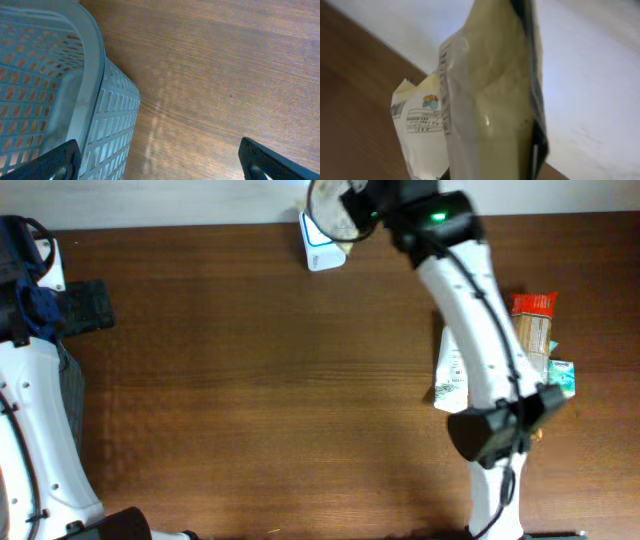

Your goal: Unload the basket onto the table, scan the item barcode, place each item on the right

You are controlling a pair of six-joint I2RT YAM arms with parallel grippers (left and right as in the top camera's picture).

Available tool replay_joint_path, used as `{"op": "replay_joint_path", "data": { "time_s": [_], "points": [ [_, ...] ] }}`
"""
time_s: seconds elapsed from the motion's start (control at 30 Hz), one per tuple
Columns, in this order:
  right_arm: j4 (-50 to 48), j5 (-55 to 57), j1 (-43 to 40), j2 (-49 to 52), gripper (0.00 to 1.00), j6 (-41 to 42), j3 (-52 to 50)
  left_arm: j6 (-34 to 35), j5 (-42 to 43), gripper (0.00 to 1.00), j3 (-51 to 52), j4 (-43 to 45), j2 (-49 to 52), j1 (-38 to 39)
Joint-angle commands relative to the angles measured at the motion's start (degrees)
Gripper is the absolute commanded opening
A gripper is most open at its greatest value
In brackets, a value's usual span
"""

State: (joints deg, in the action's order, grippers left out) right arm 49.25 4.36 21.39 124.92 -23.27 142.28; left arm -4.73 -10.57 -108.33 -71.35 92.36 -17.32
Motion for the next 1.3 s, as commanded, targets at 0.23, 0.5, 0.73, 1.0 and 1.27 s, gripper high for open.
{"op": "replay_joint_path", "data": {
  "time_s": [0.23, 0.5, 0.73, 1.0, 1.27],
  "points": [
    [10.01, -12.94, 11.32, 1.66, 0.04, -11.08, 0.39, -0.02, -0.2, 0.99, -0.35, 0.04, -0.68, -0.11],
    [12.96, -29.18, 12.35, 1.66, 0.04, -14.38, 0.39, -0.02, -0.2, 0.99, -0.35, 0.04, -0.68, -0.11],
    [10.34, -33.31, 12.28, 1.66, 0.04, -10.34, 0.39, -0.02, -0.2, 0.99, -0.35, 0.04, -0.68, -0.11],
    [8.59, -34.18, 12.28, 1.66, 0.04, -7.28, 0.39, -0.02, -0.2, 0.99, -0.35, 0.02, -0.68, -0.11],
    [8.87, -34.14, 12.31, 1.66, 0.04, -7.3, 0.39, -0.02, -0.2, 0.99, -0.35, 0.04, -0.68, -0.11]
  ]
}}
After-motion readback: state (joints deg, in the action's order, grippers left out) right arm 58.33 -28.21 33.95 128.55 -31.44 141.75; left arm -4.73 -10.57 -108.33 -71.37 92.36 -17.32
